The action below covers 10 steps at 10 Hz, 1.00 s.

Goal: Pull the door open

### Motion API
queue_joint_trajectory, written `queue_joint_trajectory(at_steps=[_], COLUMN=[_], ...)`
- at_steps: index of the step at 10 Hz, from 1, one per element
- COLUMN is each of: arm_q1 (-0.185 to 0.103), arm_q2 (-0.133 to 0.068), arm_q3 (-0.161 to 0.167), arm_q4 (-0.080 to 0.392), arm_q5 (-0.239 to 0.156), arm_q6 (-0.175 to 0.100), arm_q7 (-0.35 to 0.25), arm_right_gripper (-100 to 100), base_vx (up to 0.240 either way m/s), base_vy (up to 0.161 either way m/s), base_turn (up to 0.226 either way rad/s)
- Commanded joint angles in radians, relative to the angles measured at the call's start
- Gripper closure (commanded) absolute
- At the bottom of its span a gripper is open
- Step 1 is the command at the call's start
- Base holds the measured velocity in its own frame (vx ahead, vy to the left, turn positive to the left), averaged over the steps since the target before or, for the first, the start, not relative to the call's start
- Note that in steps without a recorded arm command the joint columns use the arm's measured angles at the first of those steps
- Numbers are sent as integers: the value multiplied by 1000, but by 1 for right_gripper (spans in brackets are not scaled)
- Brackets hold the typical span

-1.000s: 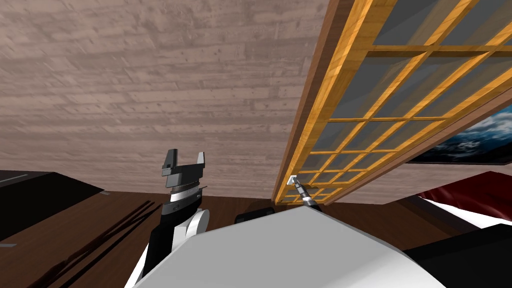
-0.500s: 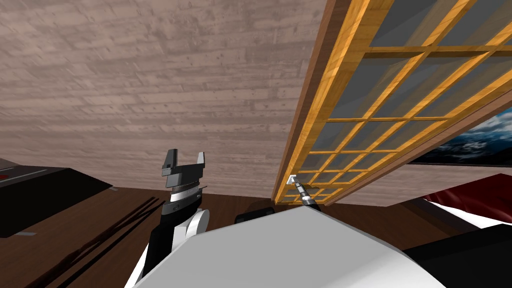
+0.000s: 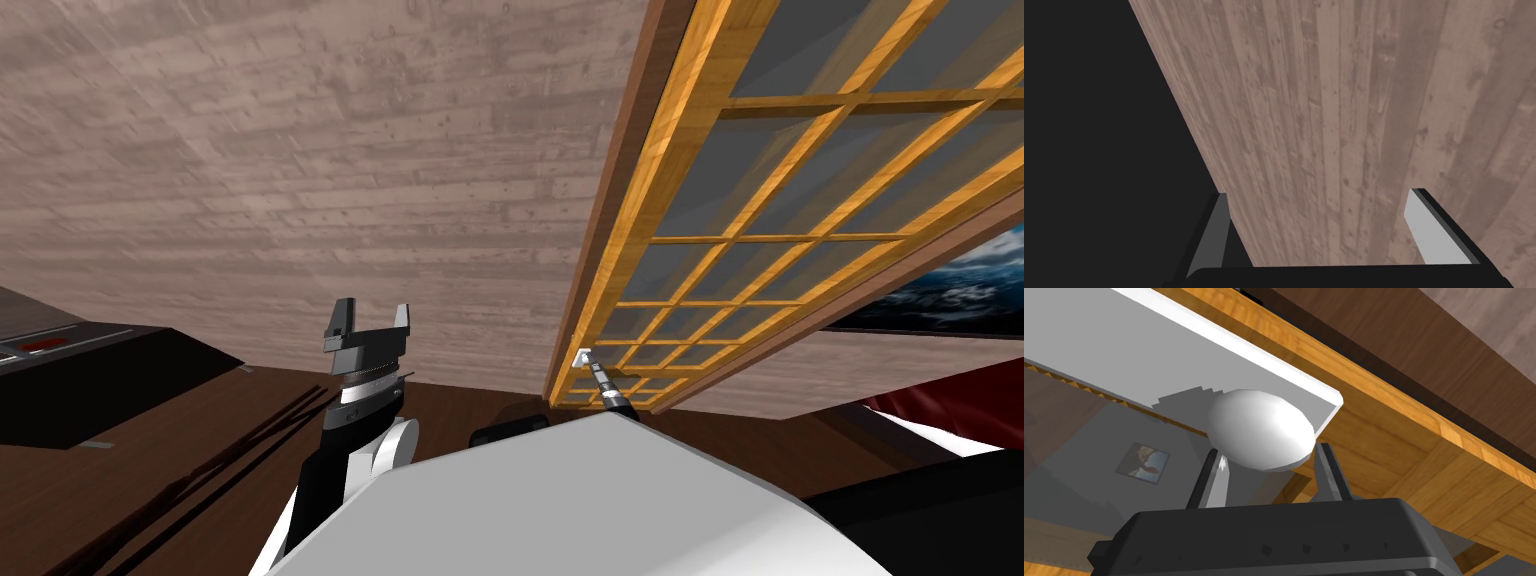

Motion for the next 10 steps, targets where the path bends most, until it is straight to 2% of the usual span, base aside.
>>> queue_joint_trajectory(at_steps=[1, 5, 6, 7, 8, 10], arm_q1=[1, -14, -14, -19, -19, -29], arm_q2=[6, 12, 12, 13, 13, 17], arm_q3=[6, 12, 12, 14, 14, 19], arm_q4=[3, 6, 6, 8, 8, 10], arm_q5=[-3, -30, -30, -39, -39, -57], arm_q6=[4, 15, 15, 19, 19, 26], arm_q7=[-29, -146, -153, -193, -195, -260], arm_right_gripper=[100, 100, 100, 100, 100, 100], base_vx=[-32, -45, -32, -36, -32, -46], base_vy=[-12, -19, -15, -16, -16, -15], base_turn=[28, 58, 22, 47, 31, 67])
